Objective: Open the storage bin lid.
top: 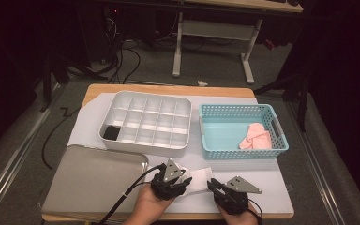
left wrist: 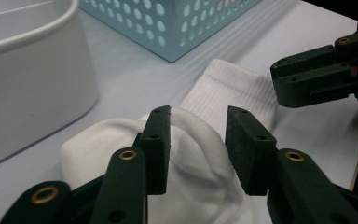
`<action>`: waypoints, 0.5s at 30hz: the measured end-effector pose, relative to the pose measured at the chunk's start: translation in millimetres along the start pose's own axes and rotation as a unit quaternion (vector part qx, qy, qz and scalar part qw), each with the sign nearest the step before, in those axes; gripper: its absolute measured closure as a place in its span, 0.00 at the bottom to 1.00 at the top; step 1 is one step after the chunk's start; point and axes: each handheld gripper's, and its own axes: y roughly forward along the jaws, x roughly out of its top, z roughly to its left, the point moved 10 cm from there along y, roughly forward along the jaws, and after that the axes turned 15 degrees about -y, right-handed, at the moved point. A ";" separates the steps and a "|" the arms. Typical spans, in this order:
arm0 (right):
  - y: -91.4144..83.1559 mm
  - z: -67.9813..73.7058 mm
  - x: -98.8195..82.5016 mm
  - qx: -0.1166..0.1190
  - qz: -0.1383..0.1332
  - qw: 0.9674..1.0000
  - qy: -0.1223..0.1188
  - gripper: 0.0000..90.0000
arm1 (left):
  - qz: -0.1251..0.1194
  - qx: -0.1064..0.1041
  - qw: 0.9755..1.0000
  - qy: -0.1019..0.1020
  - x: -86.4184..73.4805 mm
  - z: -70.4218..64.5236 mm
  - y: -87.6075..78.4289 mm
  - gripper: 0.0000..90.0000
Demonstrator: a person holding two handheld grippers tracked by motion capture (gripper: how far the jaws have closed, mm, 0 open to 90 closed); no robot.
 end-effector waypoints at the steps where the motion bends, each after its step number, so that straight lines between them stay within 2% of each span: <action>1: 1.2 1.1 0.9 0.001 -0.001 1.000 0.000 0.84 | -0.005 0.002 1.000 -0.005 -0.2 2.7 -2.3 0.66; 5: 7.2 9.0 6.6 0.011 -0.005 1.000 0.000 0.81 | -0.016 0.007 1.000 -0.016 -0.7 11.4 -11.2 0.66; 7: 10.0 13.2 10.6 0.014 -0.006 1.000 -0.004 0.80 | -0.030 -0.001 0.999 -0.028 0.1 17.0 -20.5 0.65; 13: 15.4 22.0 20.1 0.019 -0.012 1.000 -0.010 0.79 | -0.045 -0.009 0.998 -0.035 1.3 20.3 -30.8 0.61; 15: 18.3 26.7 23.3 0.026 -0.013 1.000 -0.011 0.79 | -0.046 0.006 0.998 -0.037 -0.8 29.6 -36.3 0.61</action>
